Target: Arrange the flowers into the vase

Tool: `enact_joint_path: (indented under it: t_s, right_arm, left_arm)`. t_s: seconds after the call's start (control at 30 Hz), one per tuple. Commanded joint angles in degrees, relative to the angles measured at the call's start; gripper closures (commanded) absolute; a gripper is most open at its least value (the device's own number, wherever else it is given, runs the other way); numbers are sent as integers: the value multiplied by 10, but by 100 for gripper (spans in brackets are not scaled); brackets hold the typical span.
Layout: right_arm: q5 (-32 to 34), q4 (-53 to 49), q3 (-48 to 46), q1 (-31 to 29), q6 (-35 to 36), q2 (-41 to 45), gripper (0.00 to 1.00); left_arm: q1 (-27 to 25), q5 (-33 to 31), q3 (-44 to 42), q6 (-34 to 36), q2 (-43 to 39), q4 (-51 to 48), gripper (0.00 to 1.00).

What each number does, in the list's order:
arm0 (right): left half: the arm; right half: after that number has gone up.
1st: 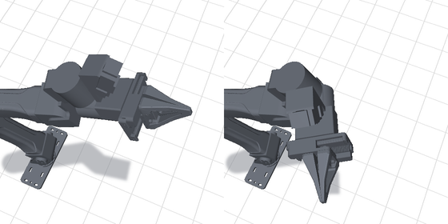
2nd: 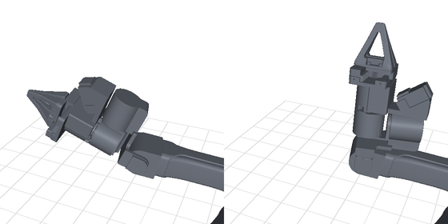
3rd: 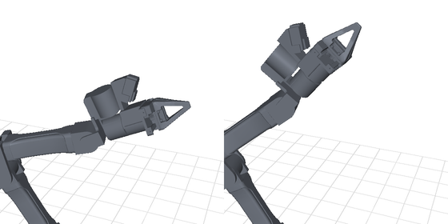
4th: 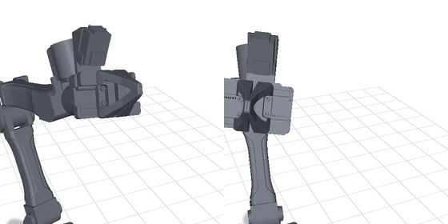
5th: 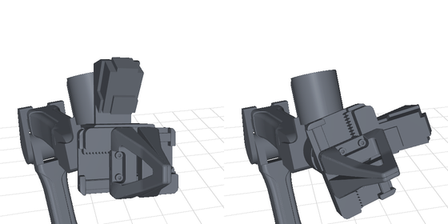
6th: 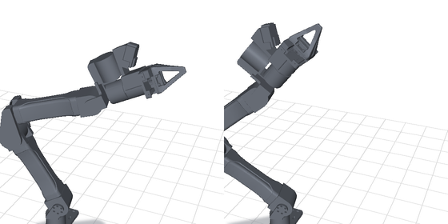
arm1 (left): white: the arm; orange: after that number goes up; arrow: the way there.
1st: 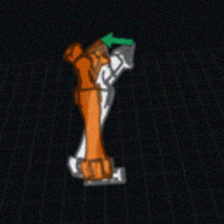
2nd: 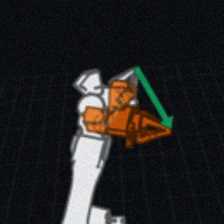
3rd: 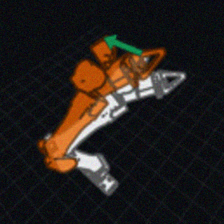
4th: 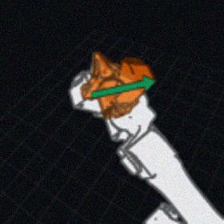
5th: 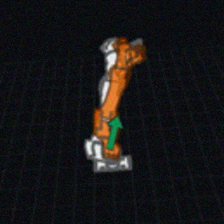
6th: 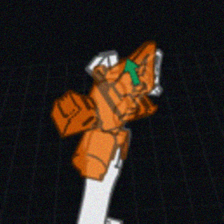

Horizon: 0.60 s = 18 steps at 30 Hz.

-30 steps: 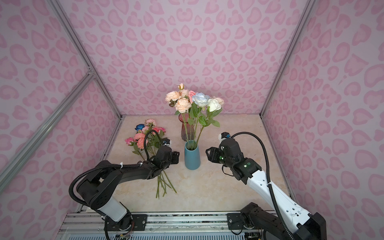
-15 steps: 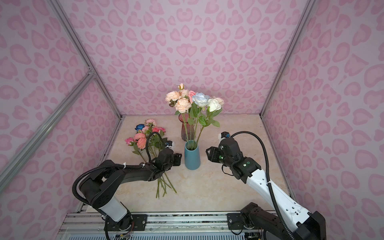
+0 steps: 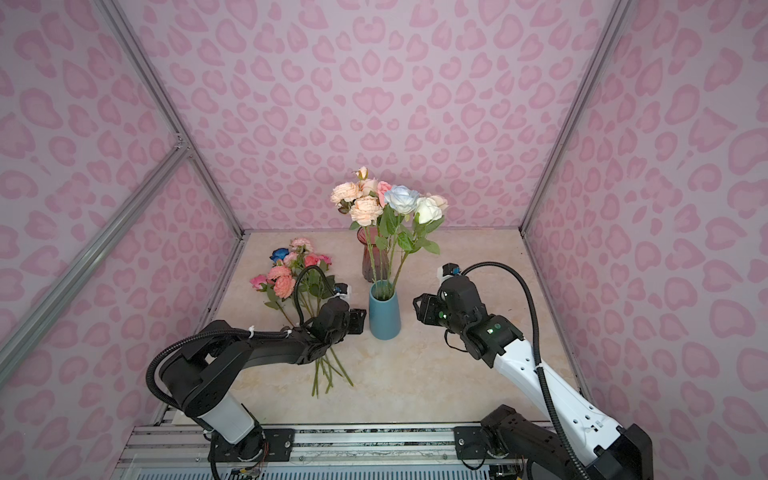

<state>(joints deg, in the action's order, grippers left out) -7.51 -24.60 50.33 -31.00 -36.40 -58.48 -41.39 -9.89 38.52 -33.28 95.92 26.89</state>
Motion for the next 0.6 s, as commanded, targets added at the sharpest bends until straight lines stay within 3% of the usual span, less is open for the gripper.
enact_joint_path:
  t_s: [0.0, 0.57]
  right_arm:
    - [8, -6, 1, 0, 5, 2, 44]
    - [12, -22, 18, 1, 11, 9, 44]
  left_arm:
    - [-2, -4, -1, 4, 4, 22, 61]
    - [-14, 5, -1, 1, 14, 35, 63]
